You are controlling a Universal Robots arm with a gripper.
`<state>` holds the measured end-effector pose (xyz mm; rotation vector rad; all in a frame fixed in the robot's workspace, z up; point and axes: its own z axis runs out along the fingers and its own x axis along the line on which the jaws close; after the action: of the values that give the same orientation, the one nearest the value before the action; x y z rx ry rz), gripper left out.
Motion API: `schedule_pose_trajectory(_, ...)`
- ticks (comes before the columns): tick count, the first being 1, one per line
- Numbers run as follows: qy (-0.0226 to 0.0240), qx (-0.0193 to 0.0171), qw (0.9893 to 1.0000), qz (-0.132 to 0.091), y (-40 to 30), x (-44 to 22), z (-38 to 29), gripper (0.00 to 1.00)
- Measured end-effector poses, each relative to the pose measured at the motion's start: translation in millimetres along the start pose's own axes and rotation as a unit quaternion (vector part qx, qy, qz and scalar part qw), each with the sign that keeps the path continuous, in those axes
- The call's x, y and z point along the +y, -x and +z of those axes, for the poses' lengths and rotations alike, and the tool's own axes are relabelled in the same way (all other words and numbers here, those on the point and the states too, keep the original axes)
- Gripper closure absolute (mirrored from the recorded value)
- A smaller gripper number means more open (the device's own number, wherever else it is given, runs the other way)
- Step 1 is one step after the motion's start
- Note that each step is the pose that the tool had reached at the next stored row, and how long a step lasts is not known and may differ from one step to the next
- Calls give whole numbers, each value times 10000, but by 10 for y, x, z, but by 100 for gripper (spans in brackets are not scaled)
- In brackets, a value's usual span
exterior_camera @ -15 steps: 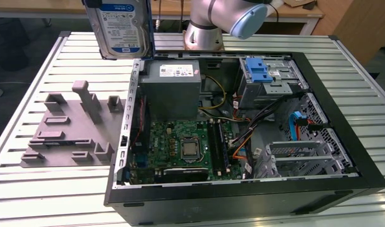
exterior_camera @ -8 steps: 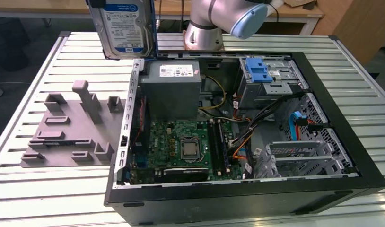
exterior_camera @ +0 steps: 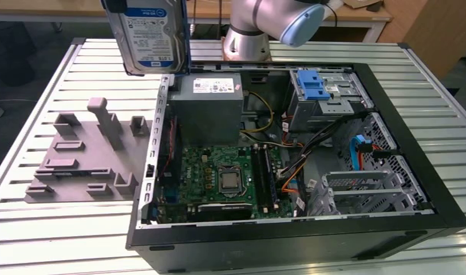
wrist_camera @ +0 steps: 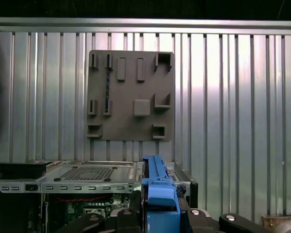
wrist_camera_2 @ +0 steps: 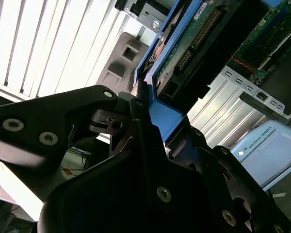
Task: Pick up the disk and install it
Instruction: 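Pick up the disk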
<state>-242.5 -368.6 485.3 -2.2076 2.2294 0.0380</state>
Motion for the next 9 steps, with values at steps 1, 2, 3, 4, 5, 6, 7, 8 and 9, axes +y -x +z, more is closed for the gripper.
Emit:
schedule_pose_trajectory(1, 0, 1, 10000, 0, -26, 0, -1, 64)
schedule_pose_trajectory(2, 0, 2, 10000, 0, -49, 0, -1, 64)
schedule_pose_trajectory(3, 0, 3, 10000, -1, -66, -1, -1, 64)
schedule_pose_trajectory(4, 0, 4, 10000, -1, -76, -2, -1, 64)
schedule_pose_trajectory(5, -1, 6, 10000, -1, -81, -6, -1, 64)
schedule_pose_trajectory(6, 0, 7, 10000, 0, -83, -14, -1, 64)
schedule_pose_trajectory(7, 0, 8, 10000, -1, -84, -27, -2, 64)
schedule_pose_trajectory(8, 0, 7, 10000, 0, -84, -44, -2, 64)
schedule_pose_trajectory(9, 0, 7, 10000, 0, -84, -64, -2, 64)
